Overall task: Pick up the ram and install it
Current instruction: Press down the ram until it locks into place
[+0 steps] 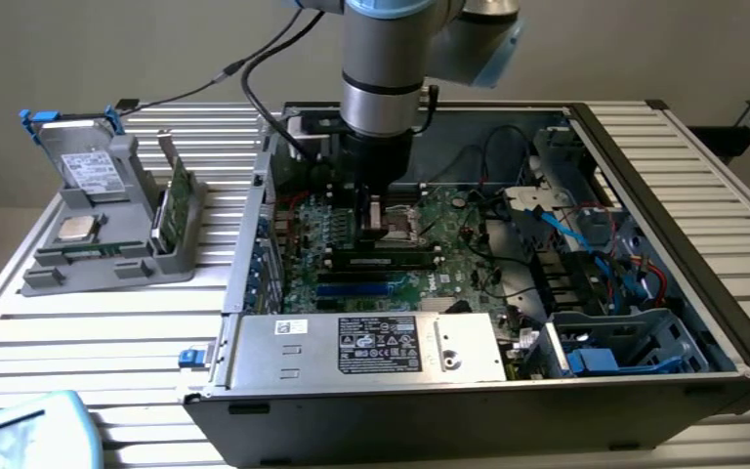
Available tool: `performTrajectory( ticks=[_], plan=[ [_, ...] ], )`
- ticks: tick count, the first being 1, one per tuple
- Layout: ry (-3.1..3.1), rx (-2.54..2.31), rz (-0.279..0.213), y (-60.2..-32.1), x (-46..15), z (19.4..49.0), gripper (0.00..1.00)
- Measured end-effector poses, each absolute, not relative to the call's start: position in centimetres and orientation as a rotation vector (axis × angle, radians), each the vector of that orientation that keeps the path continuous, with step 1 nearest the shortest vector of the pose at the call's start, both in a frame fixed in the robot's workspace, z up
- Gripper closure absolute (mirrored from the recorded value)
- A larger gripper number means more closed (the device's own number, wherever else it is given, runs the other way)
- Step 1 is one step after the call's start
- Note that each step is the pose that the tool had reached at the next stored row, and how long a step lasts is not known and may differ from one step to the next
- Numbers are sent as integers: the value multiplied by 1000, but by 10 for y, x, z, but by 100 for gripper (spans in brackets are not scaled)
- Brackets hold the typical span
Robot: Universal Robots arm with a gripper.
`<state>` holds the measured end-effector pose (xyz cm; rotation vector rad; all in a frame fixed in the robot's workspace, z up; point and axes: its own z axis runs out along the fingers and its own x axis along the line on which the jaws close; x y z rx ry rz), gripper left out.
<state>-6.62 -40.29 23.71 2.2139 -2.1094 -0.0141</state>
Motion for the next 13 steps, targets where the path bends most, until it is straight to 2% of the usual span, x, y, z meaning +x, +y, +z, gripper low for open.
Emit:
performTrajectory(
  ticks=[13],
  plan=[
    [-2118, 2223, -2, -403, -73, 236, 89]
  ],
)
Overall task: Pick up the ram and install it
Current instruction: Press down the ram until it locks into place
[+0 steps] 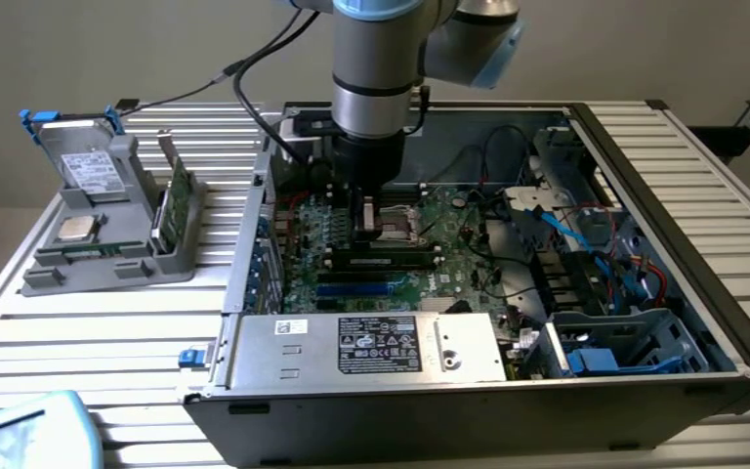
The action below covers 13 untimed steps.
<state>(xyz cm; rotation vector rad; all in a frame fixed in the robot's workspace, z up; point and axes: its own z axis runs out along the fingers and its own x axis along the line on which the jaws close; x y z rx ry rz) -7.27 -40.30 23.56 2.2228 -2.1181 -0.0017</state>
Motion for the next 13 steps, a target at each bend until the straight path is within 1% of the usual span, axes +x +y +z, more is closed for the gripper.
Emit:
performTrajectory(
  ticks=[13],
  plan=[
    [-2128, 2232, 12, -403, -74, 232, 89]
  ],
)
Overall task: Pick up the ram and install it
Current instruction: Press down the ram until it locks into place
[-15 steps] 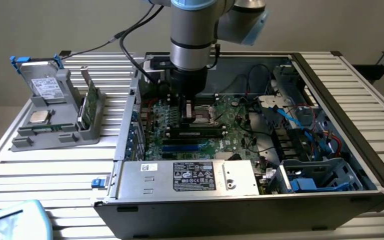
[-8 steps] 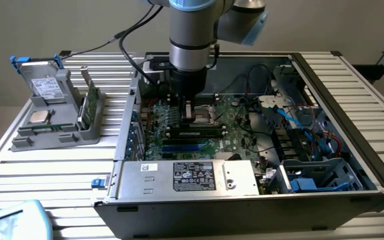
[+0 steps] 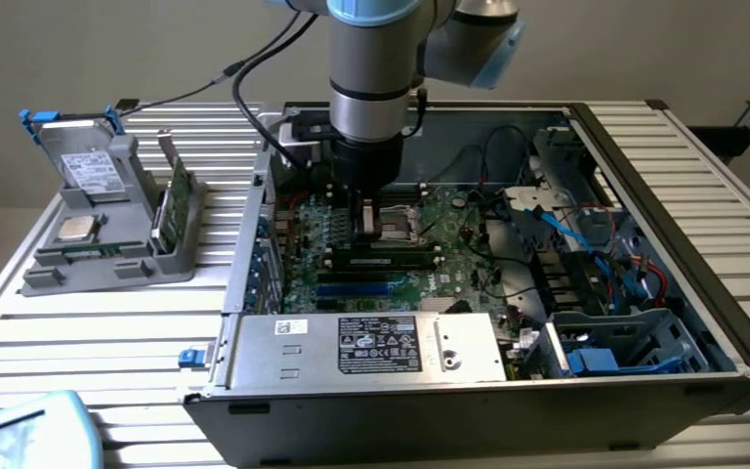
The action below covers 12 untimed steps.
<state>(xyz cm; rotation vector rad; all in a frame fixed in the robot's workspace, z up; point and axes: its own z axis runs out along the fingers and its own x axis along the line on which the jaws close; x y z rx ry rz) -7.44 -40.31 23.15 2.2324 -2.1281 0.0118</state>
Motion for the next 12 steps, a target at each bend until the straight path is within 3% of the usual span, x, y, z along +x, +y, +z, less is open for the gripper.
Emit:
performTrajectory(
  ticks=[12],
  plan=[
    [-2131, 2235, 19, -403, -75, 226, 89]
  ],
)
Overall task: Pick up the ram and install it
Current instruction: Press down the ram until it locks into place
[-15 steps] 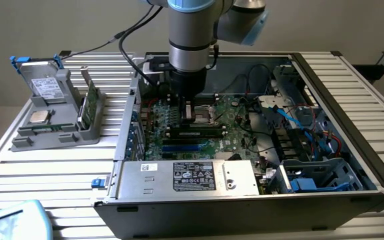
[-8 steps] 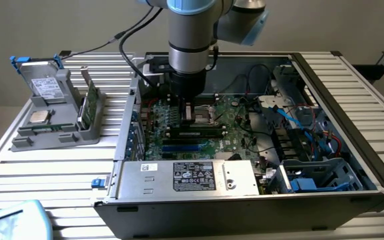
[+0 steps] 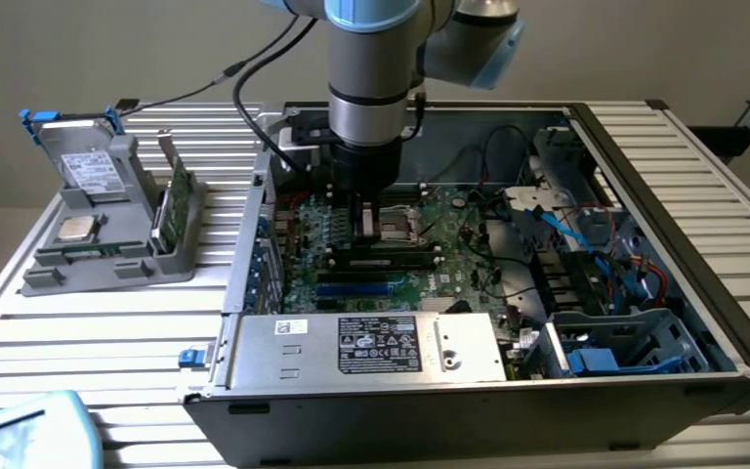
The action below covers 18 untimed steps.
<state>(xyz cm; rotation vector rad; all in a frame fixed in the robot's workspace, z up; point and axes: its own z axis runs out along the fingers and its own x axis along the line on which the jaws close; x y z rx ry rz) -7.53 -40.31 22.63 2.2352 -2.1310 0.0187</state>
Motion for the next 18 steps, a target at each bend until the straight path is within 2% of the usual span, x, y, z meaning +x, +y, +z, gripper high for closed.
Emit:
performTrajectory(
  ticks=[18],
  plan=[
    [-2131, 2235, 16, -403, -69, 231, 89]
  ],
)
